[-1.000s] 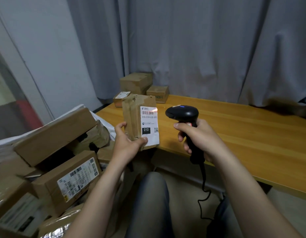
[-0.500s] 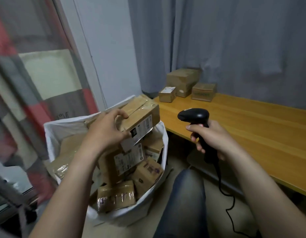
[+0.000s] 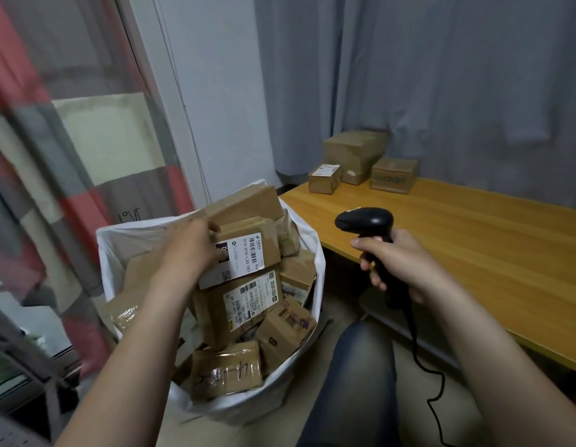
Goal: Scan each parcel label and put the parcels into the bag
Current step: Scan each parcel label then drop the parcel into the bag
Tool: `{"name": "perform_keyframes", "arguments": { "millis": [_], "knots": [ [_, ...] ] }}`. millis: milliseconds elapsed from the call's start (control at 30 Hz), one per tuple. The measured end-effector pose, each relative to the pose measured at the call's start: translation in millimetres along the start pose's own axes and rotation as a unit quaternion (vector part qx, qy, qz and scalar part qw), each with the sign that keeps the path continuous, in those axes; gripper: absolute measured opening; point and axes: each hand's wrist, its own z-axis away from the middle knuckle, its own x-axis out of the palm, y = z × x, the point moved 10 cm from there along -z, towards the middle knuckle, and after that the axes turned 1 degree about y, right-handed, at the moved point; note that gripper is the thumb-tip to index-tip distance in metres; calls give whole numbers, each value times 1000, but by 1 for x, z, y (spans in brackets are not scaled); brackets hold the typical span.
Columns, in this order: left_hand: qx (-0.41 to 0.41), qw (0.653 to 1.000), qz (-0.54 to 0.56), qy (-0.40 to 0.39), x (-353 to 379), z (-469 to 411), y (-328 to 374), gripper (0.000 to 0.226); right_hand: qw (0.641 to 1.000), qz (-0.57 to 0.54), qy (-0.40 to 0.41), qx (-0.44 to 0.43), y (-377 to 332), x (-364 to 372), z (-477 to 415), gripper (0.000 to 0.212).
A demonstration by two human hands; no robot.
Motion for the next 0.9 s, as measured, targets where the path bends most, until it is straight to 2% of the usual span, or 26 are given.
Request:
{"name": "perform_keyframes", "arguments": {
  "millis": [133, 300, 467, 567, 733, 900],
  "knots": [
    [30, 998, -40, 24, -6, 1, 24, 59, 1000, 4, -1, 4, 0, 0, 1, 18],
    [117, 992, -47, 3, -3, -1, 101, 52, 1000, 15, 16, -14, -15, -10, -5, 17],
    [195, 981, -8, -20, 12, -14, 175, 56, 998, 26, 53, -17, -29, -42, -17, 23],
    [219, 972, 67, -51, 33, -29, 213, 60, 997, 5, 76, -25, -36, -71, -27, 27],
    [196, 952, 193, -131, 96, -53, 270, 57, 993, -28, 111, -26, -41, -112, -59, 35],
    [155, 941, 226, -198, 169, -85, 312, 58, 985, -35, 166, -12, -27, -160, -107, 36]
  ]
}}
